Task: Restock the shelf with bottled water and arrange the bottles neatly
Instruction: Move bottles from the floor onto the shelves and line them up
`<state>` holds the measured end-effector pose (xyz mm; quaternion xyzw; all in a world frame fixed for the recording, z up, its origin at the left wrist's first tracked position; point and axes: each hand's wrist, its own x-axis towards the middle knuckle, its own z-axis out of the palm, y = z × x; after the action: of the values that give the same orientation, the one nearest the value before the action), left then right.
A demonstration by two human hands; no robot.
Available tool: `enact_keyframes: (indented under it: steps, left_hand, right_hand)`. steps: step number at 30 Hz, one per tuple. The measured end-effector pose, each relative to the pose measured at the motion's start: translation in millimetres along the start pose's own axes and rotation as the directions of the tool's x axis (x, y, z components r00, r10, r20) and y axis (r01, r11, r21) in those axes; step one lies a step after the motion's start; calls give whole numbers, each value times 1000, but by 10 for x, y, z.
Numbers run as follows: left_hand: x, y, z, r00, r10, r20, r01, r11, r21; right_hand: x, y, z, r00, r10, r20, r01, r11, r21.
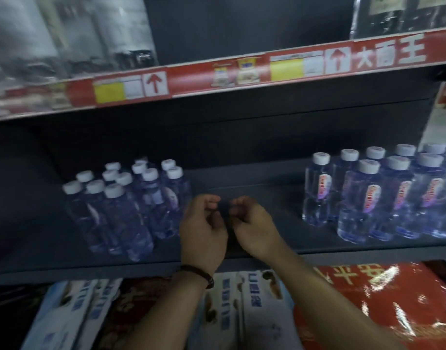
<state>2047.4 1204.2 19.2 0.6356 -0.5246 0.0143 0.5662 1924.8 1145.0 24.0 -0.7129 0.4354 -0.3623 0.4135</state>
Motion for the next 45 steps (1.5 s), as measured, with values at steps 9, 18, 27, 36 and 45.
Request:
enact_keyframes:
  steps: [9,18,27,36,45]
  left_hand:
    - [33,-314,-980,913,13,-408,56,986,157]
    - [-33,-642,-1002,833,-411,-372,455,890,37]
    - [-77,-586,-799,862,-491,-124,495,869,-2]
    - [-150,-263,-285,876,-440,196,460,885,-71]
    - [-143,-75,84,913,-329,241,359,929,-91]
  right_hand:
    - [179,-220,857,978,-167,127,165,986,24]
    - [253,-188,1003,982,-135,130,132,991,34]
    - [64,-60,330,996,-92,0,92,988,-125]
    - [-257,113,-367,966,70,-249,-105,986,-130]
    - [-460,441,-548,952,25,-305,-118,950,-288]
